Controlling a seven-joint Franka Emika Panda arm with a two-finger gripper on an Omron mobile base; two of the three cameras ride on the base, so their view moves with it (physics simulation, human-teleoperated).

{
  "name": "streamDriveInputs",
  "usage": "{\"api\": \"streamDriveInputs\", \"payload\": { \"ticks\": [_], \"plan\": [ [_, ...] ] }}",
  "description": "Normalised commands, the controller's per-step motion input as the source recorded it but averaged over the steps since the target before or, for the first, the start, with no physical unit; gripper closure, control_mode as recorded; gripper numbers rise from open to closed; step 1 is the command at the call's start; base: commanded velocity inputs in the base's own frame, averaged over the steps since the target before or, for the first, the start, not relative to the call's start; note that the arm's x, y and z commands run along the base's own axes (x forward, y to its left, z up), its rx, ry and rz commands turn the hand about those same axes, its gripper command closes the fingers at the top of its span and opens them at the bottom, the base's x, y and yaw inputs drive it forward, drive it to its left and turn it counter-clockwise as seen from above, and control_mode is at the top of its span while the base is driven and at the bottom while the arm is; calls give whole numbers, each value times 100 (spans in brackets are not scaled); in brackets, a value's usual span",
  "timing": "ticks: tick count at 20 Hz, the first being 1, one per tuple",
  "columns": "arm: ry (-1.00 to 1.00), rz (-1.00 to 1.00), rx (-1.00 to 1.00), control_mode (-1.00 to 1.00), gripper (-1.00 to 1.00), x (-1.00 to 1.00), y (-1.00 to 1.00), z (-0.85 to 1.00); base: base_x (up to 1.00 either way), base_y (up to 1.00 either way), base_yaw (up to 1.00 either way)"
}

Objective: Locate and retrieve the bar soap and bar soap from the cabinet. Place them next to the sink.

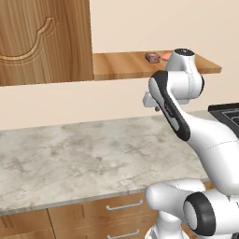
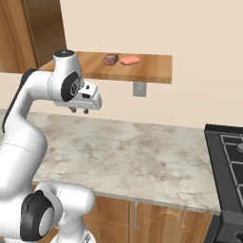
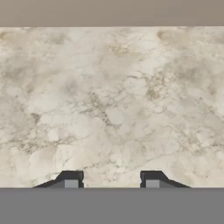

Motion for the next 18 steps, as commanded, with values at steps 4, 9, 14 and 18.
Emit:
{"api": "streamDriveInputs", "payload": {
  "ticks": [4, 9, 14, 18],
  "plan": [
    [0, 0, 0, -100, -100, -9, 0, 0, 0, 0, 0],
    [-12, 0, -4, -100, -100, -34, 6, 8, 0, 0, 0],
    [-20, -3, -13, -100, -100, -38, 4, 34, 0, 0, 0],
    [-16, -3, -2, -100, -100, -16, 0, 45, 0, 0, 0]
  ]
}}
